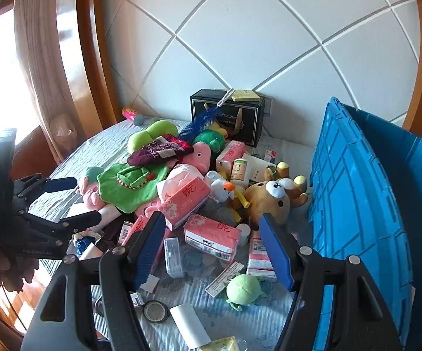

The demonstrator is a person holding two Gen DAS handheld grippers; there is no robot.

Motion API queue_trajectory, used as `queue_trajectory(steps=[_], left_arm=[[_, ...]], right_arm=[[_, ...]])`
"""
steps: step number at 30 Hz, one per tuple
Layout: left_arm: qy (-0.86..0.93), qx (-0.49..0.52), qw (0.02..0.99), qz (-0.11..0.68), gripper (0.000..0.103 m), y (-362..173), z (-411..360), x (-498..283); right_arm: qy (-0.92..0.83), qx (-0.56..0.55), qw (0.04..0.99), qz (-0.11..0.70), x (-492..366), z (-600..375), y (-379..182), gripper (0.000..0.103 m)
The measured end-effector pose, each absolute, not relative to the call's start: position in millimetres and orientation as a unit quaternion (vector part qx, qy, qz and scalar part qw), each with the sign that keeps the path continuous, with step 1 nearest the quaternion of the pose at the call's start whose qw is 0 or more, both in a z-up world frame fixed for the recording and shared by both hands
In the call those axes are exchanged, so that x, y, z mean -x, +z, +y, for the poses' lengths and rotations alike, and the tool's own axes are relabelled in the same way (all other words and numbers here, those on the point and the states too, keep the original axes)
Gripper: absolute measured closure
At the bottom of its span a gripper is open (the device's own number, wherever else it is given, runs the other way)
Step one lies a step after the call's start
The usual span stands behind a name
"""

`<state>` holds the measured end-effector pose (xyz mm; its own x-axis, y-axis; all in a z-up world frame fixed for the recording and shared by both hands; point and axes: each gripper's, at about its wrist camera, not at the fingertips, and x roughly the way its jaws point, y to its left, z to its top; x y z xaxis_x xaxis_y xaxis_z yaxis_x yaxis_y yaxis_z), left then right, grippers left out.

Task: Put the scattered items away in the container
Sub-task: 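Move both tools back over the pile on the bed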

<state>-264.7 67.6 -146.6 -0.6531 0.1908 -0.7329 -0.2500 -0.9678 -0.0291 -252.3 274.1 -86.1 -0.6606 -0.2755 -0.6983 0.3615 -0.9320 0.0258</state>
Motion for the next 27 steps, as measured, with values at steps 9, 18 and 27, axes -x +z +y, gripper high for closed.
queue_trajectory(steps=[9, 18, 27], left_arm=[[0.888, 0.443, 0.101, 0.072, 0.012, -215.8, -23.0, 278.9], [0.861, 0.487, 0.13, 0.065, 0.021, -290.5, -73.4, 298.6], [0.84, 0.512, 0.159, 0.08, 0.035, -337.7, -70.1, 323.7]], right_arm=[[-0.897, -0.408, 0.152, 0.076, 270.0, 199.5, -104.2, 0.037], [-0.893, -0.422, 0.125, 0.09, 276.4, 156.4, -113.2, 0.037], [-0.888, -0.444, 0.081, 0.085, 275.6, 160.9, -123.0, 0.037]])
